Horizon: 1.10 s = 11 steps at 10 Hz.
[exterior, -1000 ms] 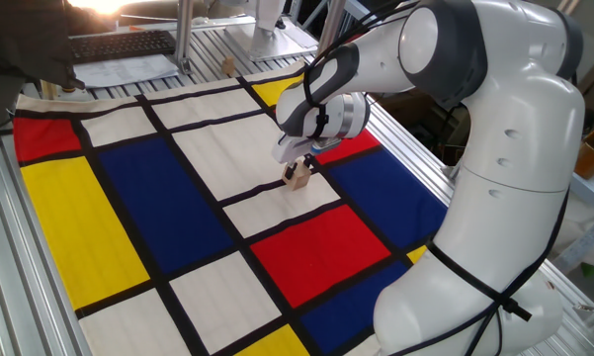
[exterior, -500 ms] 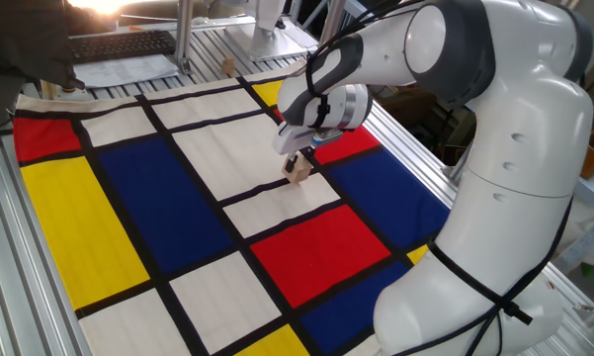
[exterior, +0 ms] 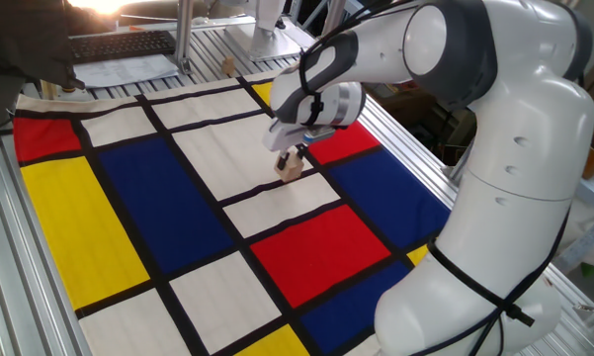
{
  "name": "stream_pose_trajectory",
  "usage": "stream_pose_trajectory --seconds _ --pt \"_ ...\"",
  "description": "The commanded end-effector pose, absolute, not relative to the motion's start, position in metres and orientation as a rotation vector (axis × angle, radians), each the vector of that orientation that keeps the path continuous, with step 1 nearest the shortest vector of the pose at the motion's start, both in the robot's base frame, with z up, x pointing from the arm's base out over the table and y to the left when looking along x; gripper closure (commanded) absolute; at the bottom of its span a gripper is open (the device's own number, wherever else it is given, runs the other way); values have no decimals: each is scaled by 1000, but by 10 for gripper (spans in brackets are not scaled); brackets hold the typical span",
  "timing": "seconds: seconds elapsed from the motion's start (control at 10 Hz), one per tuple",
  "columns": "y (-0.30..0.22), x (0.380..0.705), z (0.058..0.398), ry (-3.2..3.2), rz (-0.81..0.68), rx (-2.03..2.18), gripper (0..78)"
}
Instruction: Pick up the small block on the left and move it to the right
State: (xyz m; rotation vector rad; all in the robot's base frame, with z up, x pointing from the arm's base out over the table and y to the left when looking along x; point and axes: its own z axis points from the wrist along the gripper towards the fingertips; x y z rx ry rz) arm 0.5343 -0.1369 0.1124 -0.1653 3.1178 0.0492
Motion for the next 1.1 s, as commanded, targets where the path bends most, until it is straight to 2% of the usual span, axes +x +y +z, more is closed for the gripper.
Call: stream_pose_trajectory --seconds 0.1,0.6,1.1 --pt "-87 531 132 3117 43 -127 764" --pt "-15 490 147 3126 0 -43 764" --pt "18 479 133 3107 -1 31 764"
